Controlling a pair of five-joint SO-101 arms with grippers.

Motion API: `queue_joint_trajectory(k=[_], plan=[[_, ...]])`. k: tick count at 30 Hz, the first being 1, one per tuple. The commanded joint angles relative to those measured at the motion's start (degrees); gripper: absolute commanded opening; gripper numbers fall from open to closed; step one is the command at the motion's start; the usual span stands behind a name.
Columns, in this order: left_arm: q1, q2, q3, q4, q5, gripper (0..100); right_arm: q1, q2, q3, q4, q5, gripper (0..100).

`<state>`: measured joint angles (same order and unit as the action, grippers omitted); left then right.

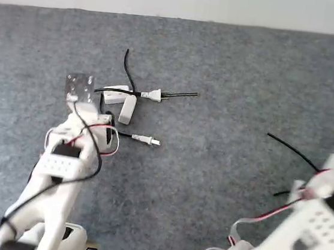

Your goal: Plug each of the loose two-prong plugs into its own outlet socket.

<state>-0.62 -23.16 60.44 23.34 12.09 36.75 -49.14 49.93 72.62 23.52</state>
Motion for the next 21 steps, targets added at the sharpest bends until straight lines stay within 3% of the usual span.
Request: queue_joint_trajectory(k=[1,7,9,17,21], plan=[[-1.7,8.0,-9.6,1.8,-0.1,8,-6.8,-8.9,8.2,-3.1,-4.2,18.3],[-1.5,13.5,-15.7,4.7,2.8,5,-14.6,-10.2,19.0,-13.3,-6.2,3.2],[-1.2,15.6,-18.8,7.4,3.5,1,-16.7,-10.6,22.9,-16.7,-5.8,3.0],[-1.6,25.0,-31.8,16.4,3.6,1,-18.2,-10.8,27.1,-20.1,-5.4,2.9],[-1.0,25.8,-37.8,19.1,3.4,1,-22.5,-10.8,30.1,-22.5,0.1,2.6]])
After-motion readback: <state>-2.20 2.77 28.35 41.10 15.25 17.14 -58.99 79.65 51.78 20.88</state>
